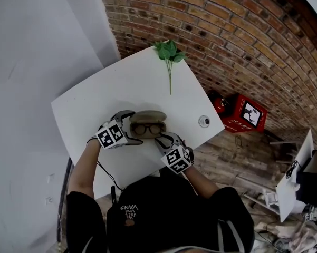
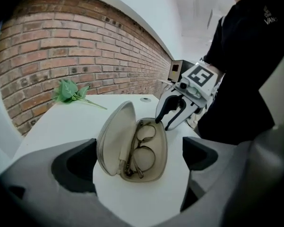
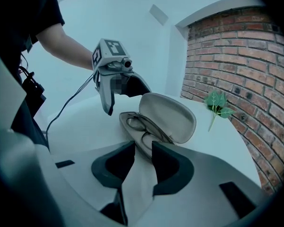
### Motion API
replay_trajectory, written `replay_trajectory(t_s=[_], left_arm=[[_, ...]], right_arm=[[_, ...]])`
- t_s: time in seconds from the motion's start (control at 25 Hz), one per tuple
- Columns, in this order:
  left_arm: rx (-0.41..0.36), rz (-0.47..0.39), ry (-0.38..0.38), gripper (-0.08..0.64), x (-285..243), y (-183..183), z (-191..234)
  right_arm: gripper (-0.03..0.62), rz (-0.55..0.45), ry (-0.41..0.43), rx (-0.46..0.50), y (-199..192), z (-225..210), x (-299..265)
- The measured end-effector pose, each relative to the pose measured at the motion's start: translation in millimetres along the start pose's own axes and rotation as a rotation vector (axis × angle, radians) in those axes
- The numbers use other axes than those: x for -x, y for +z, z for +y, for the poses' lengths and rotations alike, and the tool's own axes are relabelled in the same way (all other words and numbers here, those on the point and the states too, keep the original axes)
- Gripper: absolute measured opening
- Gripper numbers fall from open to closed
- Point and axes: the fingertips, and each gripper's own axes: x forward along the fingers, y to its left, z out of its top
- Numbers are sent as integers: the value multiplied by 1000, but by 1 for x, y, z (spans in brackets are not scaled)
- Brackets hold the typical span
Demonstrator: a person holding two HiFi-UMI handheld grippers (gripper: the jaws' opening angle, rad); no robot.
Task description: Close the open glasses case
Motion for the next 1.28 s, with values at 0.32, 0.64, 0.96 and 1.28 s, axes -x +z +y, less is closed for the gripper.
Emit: replay_trajectory(t_s=[0.32,0.64,0.96,1.28], left_arm=[[-94,40,33,563,5,-9,-32],[-124,80,65,561,2,-18,-59],[-111,109,72,561,-5,-31,-76],[-104,132,79,561,-12,-39,-83]], right_arm=[[106,-40,-39,-94,2,1,12],[73,-177,-65,-320,17,-11,36],[37,-176,-97,-362,13,-19,32],[35,-101,-75,-362,-6,-14,17]])
